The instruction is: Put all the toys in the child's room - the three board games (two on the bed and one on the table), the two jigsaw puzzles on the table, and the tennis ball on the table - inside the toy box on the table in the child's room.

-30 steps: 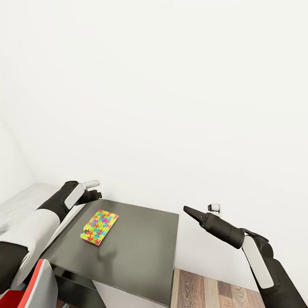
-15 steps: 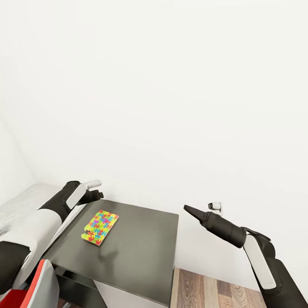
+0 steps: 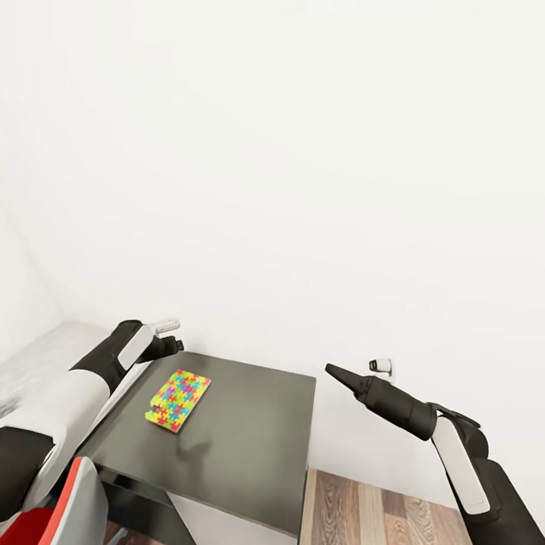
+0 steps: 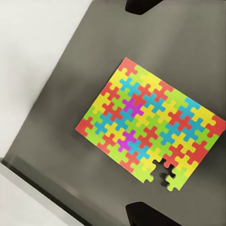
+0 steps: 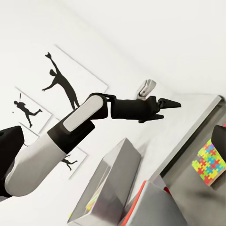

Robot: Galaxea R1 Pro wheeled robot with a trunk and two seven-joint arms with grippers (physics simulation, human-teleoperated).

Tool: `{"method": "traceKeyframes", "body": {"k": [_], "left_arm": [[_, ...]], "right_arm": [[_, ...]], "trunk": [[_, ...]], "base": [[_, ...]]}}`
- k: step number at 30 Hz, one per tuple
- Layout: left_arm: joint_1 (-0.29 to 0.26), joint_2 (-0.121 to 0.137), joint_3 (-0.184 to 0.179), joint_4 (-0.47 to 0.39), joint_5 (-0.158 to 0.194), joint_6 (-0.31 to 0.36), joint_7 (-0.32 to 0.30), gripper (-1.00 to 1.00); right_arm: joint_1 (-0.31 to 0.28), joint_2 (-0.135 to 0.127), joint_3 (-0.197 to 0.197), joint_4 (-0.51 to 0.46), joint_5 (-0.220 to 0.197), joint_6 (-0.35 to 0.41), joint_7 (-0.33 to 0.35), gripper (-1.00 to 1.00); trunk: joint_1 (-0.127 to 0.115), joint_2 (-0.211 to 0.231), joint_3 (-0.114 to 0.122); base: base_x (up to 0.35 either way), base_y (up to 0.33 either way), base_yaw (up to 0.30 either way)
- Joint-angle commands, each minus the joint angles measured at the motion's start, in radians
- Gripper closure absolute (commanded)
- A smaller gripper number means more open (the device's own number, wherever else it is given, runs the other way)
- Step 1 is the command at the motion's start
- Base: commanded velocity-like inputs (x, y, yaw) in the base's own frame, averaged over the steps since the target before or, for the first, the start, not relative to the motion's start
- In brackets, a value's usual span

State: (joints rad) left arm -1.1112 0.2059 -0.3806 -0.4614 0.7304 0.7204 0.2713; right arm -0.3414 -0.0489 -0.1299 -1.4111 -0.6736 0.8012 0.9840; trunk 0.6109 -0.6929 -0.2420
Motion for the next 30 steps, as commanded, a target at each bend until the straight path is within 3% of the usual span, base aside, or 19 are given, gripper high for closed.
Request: {"method": "traceKeyframes", "body": {"k": [1,7,10,30], "left_arm": [[-0.001,0.001,-0.008,-0.002,0.011,0.002,0.008,-1.00],[-0.001,0.001,-0.008,-0.002,0.010,0.001,0.008,-1.00],[-0.001,0.001,-0.008,-0.002,0.009,0.001,0.008,-1.00],[-0.001,0.000,-0.008,-0.002,0.007,-0.031,0.008,-1.00]], "right_arm": [[-0.001,0.000,0.000,0.000,-0.003,0.005,0.001,-1.00],[-0.001,-0.001,-0.001,0.000,-0.003,0.006,0.001,-1.00],[-0.001,0.000,-0.001,0.000,-0.003,0.006,0.000,-1.00],[-0.001,0.000,-0.001,0.000,-0.002,0.006,-0.001,-1.00]], "trunk": [[-0.004,0.006,0.000],[-0.027,0.048,0.009],[-0.027,0.048,0.004],[-0.103,0.188,0.034]], "base": [[0.000,0.000,0.000],[0.000,0.000,0.000],[0.000,0.000,0.000],[0.000,0.000,0.000]]}}
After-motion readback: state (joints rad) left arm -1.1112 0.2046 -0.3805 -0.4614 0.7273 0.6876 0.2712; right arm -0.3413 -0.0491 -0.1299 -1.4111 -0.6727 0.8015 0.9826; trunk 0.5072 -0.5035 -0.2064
